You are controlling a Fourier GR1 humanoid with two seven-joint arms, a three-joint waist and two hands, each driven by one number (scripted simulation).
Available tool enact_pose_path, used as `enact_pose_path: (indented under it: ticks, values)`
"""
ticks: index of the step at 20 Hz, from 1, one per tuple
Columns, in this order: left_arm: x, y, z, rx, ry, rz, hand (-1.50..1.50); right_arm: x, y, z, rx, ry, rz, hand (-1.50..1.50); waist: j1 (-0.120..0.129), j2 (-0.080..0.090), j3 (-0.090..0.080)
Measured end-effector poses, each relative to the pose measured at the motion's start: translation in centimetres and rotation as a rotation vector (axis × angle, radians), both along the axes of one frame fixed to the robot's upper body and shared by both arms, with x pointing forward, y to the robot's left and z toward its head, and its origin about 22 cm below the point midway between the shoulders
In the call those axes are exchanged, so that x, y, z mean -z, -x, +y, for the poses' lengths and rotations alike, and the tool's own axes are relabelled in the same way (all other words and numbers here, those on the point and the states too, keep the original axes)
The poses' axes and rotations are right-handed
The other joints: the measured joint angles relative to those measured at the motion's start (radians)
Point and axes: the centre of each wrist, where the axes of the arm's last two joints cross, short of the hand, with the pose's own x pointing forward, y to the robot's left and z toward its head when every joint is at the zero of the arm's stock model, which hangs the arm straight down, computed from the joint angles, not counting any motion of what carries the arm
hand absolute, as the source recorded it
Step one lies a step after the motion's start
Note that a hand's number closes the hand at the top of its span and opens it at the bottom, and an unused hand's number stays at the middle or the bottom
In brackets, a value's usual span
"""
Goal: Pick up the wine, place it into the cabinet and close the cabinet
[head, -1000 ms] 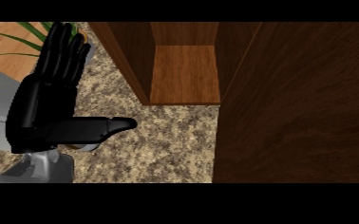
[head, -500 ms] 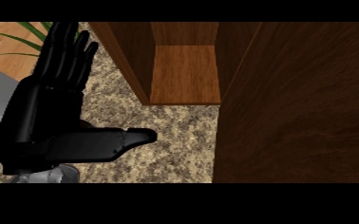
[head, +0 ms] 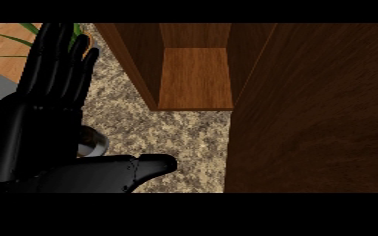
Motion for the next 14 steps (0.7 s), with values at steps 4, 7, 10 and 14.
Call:
enact_pose_path:
  ticks: [4,7,10,14]
  values:
    - [-0.6,0.8,0.0,-0.031,-0.008,-0.017,-1.5,-0.3,0.0,0.4,-0.012,0.003,0.011,-1.5,0.0,-0.001,0.0]
    - [-1.0,1.1,0.1,-0.051,-0.012,-0.024,-1.5,-0.5,-0.1,0.7,-0.019,-0.001,0.022,-1.5,0.0,-0.001,0.0]
    - [-1.0,1.5,0.6,-0.072,-0.015,-0.017,-1.5,-0.6,-0.1,0.9,-0.019,0.0,0.027,-1.5,-0.001,-0.001,0.0]
    - [-1.0,2.1,2.1,-0.115,-0.018,-0.005,-1.5,-0.7,-0.1,1.0,-0.017,-0.002,0.025,-1.5,-0.001,-0.001,-0.001]
